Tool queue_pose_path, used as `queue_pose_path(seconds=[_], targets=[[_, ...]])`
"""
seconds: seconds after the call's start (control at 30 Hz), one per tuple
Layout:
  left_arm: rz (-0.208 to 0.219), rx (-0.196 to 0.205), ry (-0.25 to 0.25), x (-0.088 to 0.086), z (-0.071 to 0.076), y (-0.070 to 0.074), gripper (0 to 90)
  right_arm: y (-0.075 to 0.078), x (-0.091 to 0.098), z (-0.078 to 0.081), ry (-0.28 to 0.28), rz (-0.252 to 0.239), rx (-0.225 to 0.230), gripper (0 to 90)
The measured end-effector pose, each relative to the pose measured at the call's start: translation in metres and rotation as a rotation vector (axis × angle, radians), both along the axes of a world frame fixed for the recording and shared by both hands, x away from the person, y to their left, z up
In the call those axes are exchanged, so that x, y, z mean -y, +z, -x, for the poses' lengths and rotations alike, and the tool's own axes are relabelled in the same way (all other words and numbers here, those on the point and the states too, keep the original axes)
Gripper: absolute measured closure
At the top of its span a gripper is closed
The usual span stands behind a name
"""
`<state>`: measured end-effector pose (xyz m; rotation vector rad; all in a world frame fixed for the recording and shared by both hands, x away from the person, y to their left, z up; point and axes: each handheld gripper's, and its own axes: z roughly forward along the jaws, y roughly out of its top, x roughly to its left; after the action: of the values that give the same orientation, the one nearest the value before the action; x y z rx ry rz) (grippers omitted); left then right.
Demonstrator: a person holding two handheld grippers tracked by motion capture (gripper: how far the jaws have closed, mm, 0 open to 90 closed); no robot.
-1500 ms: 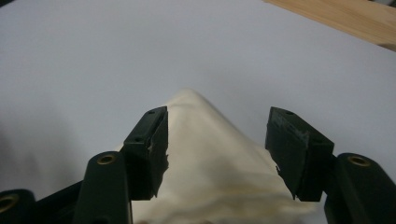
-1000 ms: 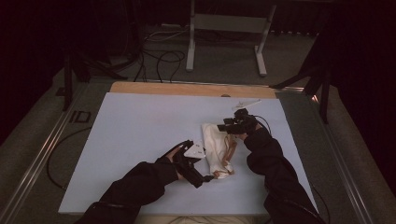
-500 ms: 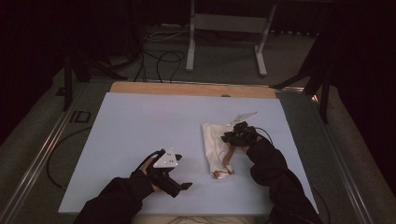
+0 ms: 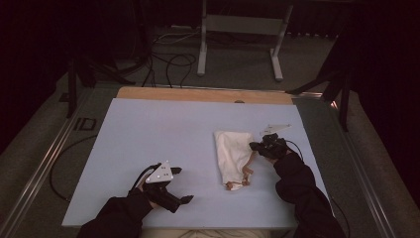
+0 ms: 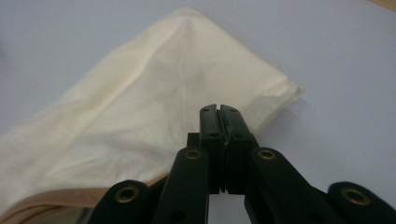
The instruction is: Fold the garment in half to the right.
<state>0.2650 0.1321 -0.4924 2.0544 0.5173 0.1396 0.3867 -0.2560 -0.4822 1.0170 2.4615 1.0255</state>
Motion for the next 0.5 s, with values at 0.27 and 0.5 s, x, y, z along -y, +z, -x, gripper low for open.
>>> queue_pose_path(seconds=[0.27, 0.5], targets=[[-0.007, 0.035, 0.028, -0.008, 0.001, -0.003, 0.3, -0.019, 0.013, -0.010, -0.055, -0.001, -0.022, 89.6], [-0.007, 0.048, 0.040, -0.013, 0.002, -0.005, 0.3, -0.031, 0.014, -0.012, -0.069, 0.015, -0.042, 90.0]])
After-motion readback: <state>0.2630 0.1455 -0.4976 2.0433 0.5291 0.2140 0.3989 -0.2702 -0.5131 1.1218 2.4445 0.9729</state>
